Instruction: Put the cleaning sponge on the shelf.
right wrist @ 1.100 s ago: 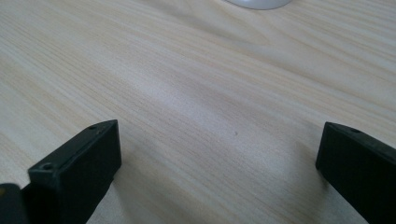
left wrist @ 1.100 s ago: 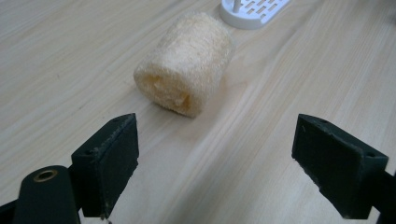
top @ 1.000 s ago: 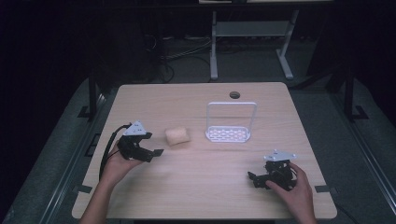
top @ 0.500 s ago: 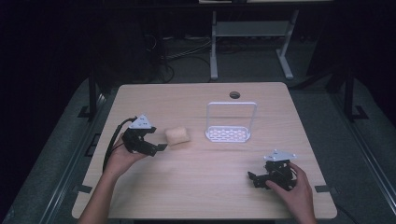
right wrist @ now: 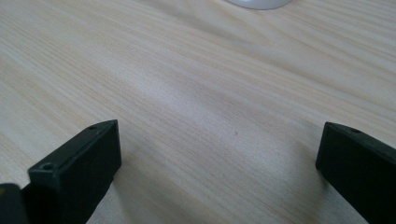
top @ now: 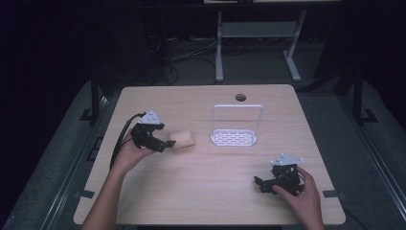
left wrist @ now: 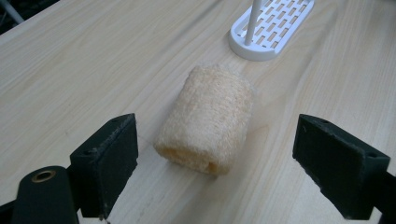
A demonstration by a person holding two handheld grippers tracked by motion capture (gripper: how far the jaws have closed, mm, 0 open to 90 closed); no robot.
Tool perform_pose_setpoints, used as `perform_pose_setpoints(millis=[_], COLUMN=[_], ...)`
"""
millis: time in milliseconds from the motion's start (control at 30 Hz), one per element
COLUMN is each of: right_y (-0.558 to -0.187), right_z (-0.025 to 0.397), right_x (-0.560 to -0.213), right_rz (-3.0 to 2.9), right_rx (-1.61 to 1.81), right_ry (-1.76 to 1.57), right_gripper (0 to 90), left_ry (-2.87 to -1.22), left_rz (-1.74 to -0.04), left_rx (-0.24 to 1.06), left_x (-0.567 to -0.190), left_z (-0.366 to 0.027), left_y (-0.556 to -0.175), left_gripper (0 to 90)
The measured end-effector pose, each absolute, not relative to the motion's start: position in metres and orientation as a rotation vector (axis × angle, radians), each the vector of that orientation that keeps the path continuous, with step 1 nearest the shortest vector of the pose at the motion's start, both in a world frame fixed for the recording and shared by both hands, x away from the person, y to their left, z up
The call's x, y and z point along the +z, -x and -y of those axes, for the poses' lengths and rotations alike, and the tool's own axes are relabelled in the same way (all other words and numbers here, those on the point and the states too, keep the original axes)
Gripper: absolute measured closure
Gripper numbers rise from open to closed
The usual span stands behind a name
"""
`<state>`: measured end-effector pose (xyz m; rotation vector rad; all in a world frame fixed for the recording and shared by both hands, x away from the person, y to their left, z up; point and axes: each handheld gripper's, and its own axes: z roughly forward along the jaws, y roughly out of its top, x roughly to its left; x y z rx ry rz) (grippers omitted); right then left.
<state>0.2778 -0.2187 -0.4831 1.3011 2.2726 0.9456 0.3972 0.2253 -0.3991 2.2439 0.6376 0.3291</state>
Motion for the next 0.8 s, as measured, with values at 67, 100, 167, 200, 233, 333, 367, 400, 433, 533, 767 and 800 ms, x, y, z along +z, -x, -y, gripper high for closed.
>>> perform_pose_setpoints(millis=[67, 100, 167, 200, 233, 333, 367, 400, 433, 533, 767, 800], right_y=[-0.278, -0.278, -0.278, -0.278, -0.278, -0.278, -0.278, -0.278, -0.278, -0.278, -0.278, -0.278], right_z=[0.219, 0.219, 0.219, 0.219, 0.219, 0.219, 0.219, 0.219, 0.219, 0.219, 0.219, 0.219], right_x=[-0.483, -0.483, -0.483, -0.483, -0.483, -0.483, -0.483, -0.483, -0.483, -0.483, -0.483, -0.483], right_rz=[-2.273, -2.273, -2.273, -2.273, -2.273, -2.273, -2.273, -2.273, -2.273, -2.273, -2.273, -2.273], right_rx=[0.946, 0.946, 0.945, 0.946, 0.946, 0.946, 0.946, 0.946, 0.946, 0.946, 0.946, 0.946], right_ry=[-1.301, -1.301, -1.301, -1.301, -1.301, -1.301, -1.301, -1.301, -1.301, -1.301, -1.301, -1.301], right_gripper=[0.0, 0.0, 0.0, 0.0, 0.0, 0.0, 0.0, 0.0, 0.0, 0.0, 0.0, 0.0], left_ry=[-2.244, -2.248, -2.255, -2.255, -2.260, -2.269, -2.263, -2.263, -2.248, -2.265, -2.277, -2.279], left_rz=[-0.629, -0.625, -0.618, -0.615, -0.613, -0.607, -0.604, -0.604, -0.603, -0.605, -0.576, -0.569], left_rx=[0.332, 0.335, 0.338, 0.337, 0.333, 0.318, 0.322, 0.322, 0.303, 0.299, 0.306, 0.301], left_x=[-0.400, -0.400, -0.401, -0.401, -0.402, -0.403, -0.404, -0.404, -0.405, -0.406, -0.408, -0.409], left_z=[-0.223, -0.222, -0.219, -0.217, -0.217, -0.212, -0.212, -0.212, -0.211, -0.210, -0.204, -0.204], left_y=[-0.400, -0.402, -0.404, -0.406, -0.408, -0.413, -0.413, -0.413, -0.417, -0.421, -0.429, -0.430], left_gripper=[13.8, 13.8, 13.8, 13.8, 13.8, 13.8, 13.8, 13.8, 13.8, 13.6, 13.7, 13.7])
